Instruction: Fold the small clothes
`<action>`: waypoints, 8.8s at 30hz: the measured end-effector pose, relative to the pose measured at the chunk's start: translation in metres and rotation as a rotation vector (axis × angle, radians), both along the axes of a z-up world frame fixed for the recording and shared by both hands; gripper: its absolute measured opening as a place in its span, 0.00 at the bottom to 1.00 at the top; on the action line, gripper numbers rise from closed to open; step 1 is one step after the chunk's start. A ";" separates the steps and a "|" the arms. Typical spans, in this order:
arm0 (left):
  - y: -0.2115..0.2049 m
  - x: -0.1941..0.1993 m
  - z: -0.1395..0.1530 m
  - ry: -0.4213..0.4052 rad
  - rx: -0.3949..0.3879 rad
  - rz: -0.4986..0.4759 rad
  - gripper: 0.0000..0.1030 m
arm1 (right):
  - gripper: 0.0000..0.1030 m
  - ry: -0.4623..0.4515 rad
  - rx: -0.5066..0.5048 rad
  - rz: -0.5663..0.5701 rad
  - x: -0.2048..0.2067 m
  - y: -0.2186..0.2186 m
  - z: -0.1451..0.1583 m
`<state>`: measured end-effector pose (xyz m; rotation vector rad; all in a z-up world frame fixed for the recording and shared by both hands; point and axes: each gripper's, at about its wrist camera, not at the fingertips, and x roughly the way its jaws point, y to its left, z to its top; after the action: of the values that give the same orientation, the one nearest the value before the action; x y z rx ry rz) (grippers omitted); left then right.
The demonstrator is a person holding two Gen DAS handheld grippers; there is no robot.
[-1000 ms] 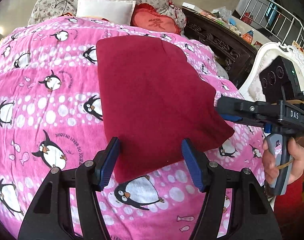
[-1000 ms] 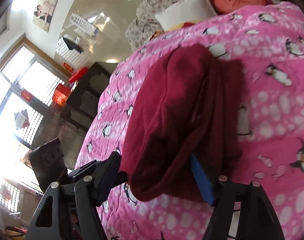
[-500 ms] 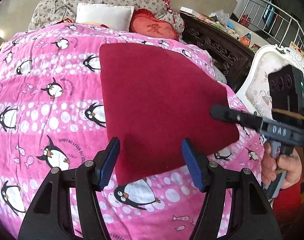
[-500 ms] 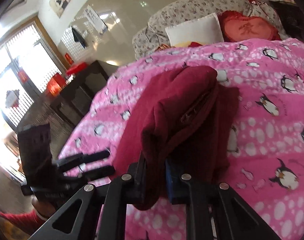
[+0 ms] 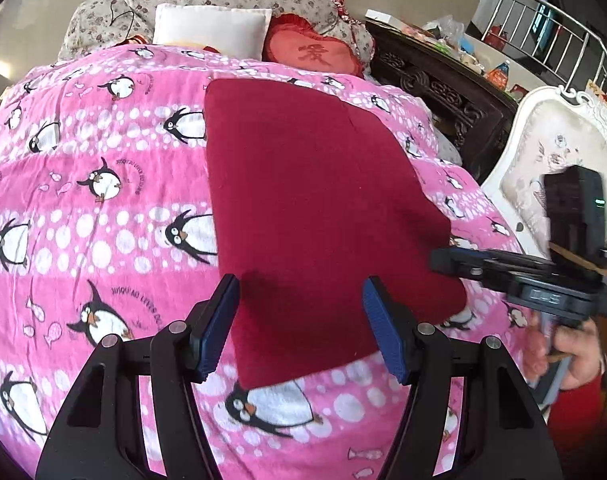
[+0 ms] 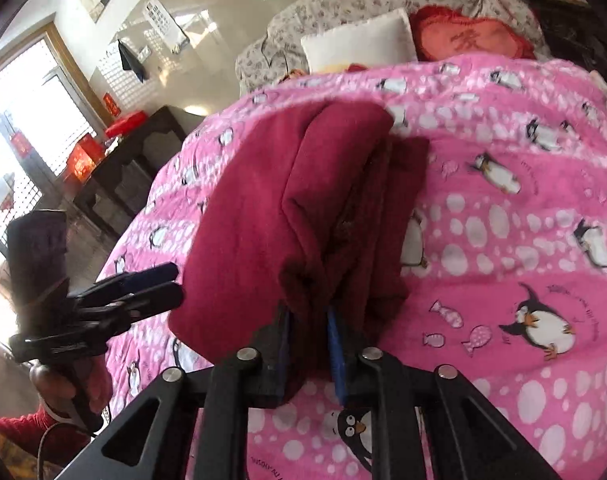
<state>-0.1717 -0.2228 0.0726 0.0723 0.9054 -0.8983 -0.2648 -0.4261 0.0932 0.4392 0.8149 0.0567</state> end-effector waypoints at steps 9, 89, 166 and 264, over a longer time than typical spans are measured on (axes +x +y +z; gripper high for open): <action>-0.014 0.001 -0.011 -0.083 0.065 0.022 0.67 | 0.24 -0.118 -0.156 0.026 0.035 0.026 0.062; -0.004 0.038 -0.010 0.082 -0.024 0.102 0.73 | 0.53 -0.041 -0.061 -0.130 0.029 0.009 0.004; 0.037 0.089 -0.019 -0.053 0.109 0.277 0.65 | 0.51 -0.013 -0.185 0.065 0.146 0.095 0.020; 0.082 0.011 0.001 -0.262 0.136 0.432 0.65 | 0.57 -0.069 -0.264 -0.014 0.049 0.144 0.031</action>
<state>-0.1606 -0.1404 0.0740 0.1040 0.6988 -0.4133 -0.2161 -0.2821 0.1242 0.1924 0.7397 -0.0483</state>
